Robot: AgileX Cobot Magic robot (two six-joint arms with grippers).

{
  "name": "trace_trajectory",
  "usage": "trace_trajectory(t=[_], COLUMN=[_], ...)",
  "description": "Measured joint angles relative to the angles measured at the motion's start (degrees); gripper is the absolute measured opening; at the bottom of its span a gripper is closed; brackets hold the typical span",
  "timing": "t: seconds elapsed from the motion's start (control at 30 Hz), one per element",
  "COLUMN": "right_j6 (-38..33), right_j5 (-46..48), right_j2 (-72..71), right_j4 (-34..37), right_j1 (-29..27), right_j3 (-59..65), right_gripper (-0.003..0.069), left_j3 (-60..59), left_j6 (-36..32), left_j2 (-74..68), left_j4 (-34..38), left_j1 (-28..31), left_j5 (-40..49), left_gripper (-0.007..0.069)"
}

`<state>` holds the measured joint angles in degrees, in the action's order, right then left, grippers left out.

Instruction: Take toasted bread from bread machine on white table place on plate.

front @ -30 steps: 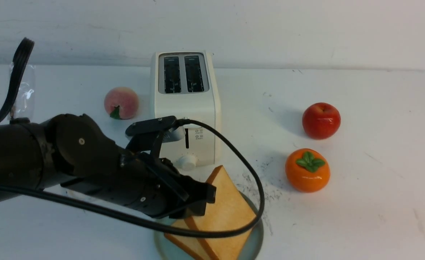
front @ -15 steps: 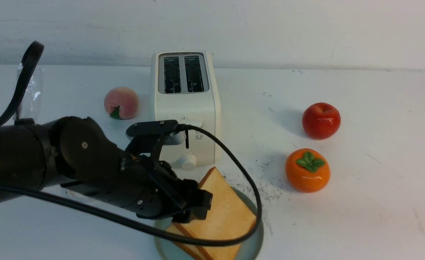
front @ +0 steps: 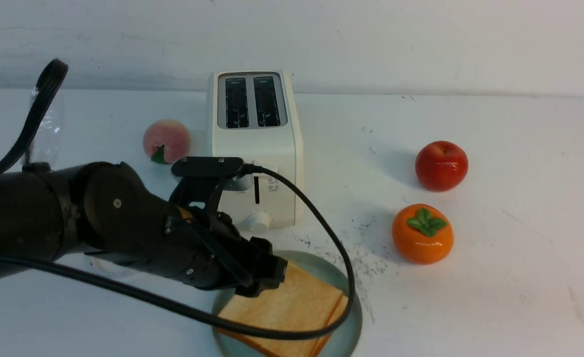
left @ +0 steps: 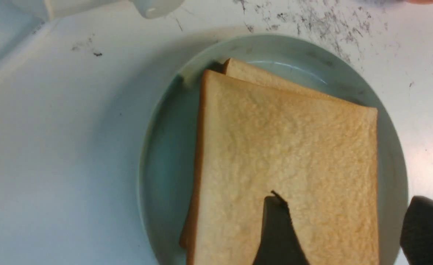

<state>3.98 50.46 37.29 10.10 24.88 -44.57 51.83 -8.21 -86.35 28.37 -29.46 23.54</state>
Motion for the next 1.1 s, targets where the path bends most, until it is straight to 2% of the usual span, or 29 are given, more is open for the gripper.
trace_trajectory(t=[0.23,0.3,0.4,0.5,0.57,0.6,0.67,0.83,0.97,1.1], right_j6=[-0.3,-0.5,-0.6,-0.4,-0.2,-0.2,-0.2,-0.2,-0.2,-0.2], right_j5=[0.9,4.4,9.5,15.9,19.0,20.0,20.5,13.4,-3.4,-19.8], right_j2=[-0.4,-1.9,-4.8,-9.5,-12.7,-13.9,-16.8,-22.4,-24.7,-24.7], right_j4=[-1.2,-2.6,-3.8,-4.2,-3.6,-3.2,-1.8,0.0,-2.4,-1.9], right_j1=[0.0,0.0,0.0,0.0,0.0,0.0,0.0,0.0,0.0,0.0], right_j3=[-0.1,-1.1,-3.0,-4.4,-4.5,-4.5,-4.3,-0.2,9.9,17.0], right_gripper=[0.0167,0.0167,0.0165,0.0138,0.0096,0.0067,0.001,-0.0018,-0.0018,-0.0018], left_j3=[0.0,0.0,0.0,0.0,0.0,0.0,0.0,0.0,0.0,0.0], left_j6=[0.0,0.0,0.0,0.0,0.0,0.0,0.0,0.0,0.0,0.0], left_j2=[0.0,0.0,0.0,0.0,0.0,0.0,0.0,0.0,0.0,0.0], left_j4=[-2.3,-2.3,-2.3,-2.3,-2.3,-2.3,-2.3,-2.3,-2.3,-2.3], left_j1=[0.0,0.0,0.0,0.0,0.0,0.0,0.0,0.0,0.0,0.0], left_j5=[0.0,0.2,0.4,0.5,0.7,0.7,0.7,0.7,0.8,0.8], left_gripper=[0.0421,0.0378,0.0285,0.0129,0.0031,0.0,-0.0014,-0.0014,-0.0014,-0.0014])
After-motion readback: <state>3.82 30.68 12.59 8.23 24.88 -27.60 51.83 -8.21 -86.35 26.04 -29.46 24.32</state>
